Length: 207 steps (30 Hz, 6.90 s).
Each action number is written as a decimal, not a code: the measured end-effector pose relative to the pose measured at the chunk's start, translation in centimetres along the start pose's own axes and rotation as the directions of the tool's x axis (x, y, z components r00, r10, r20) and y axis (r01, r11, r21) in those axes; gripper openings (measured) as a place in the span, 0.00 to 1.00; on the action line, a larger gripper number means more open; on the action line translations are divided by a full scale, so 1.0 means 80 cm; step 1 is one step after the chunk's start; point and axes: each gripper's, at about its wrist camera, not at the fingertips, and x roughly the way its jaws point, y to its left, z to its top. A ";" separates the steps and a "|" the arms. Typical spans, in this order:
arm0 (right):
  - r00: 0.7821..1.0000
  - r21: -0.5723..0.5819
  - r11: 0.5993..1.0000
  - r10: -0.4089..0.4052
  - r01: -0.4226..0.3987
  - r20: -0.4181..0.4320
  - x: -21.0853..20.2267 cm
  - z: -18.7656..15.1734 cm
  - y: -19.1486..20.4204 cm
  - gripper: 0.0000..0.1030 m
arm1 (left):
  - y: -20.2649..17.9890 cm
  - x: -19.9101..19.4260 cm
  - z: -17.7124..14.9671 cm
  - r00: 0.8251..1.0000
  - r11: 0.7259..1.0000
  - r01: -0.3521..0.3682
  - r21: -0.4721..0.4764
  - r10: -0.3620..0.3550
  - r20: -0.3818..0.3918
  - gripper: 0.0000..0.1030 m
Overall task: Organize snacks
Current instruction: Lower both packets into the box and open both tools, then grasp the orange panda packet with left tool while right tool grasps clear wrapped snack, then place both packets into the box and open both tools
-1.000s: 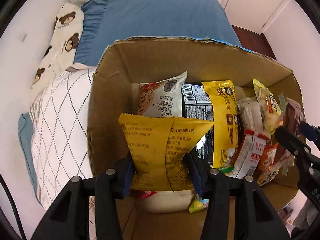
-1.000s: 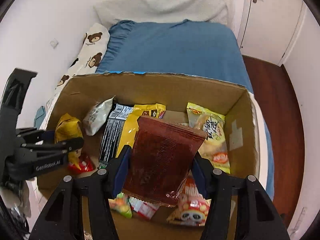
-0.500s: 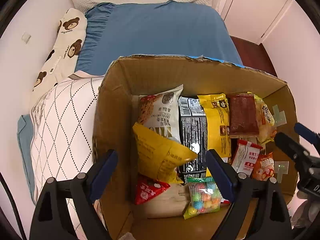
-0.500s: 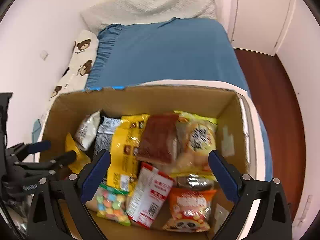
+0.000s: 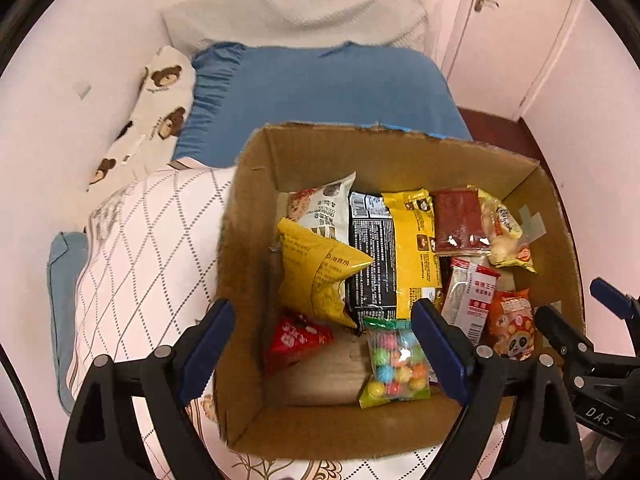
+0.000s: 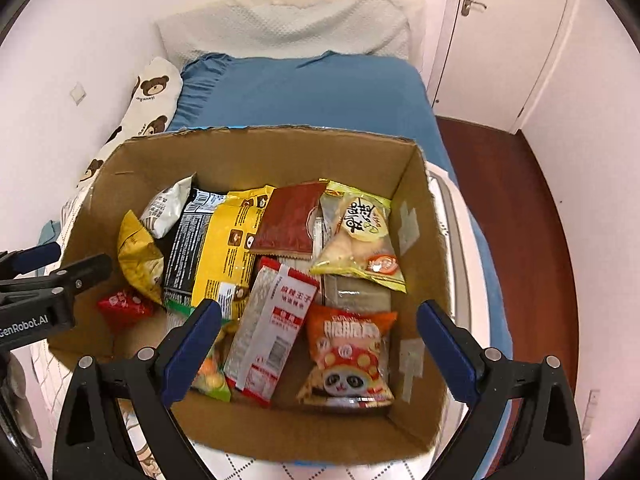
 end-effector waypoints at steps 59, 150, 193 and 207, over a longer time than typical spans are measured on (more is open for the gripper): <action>0.961 -0.001 0.966 0.257 -0.258 -0.106 0.053 -0.200 0.108 0.62 | 0.028 0.122 -0.177 0.984 0.871 0.027 0.491 0.062 -0.165 0.59; 0.935 0.112 0.937 0.342 -0.331 -0.094 -0.018 -0.253 0.012 0.40 | -0.045 -0.050 -0.190 0.953 0.961 0.277 0.014 -0.273 -0.132 0.52; 0.993 0.054 0.998 0.035 -0.028 -0.115 0.032 -0.043 -0.019 0.97 | -0.012 0.056 -0.022 0.991 0.999 -0.010 0.048 0.016 -0.133 0.94; 0.995 0.066 0.997 -0.027 0.034 -0.096 0.009 -0.050 -0.025 0.98 | -0.018 0.020 -0.045 0.998 1.000 0.003 0.010 -0.003 -0.062 0.94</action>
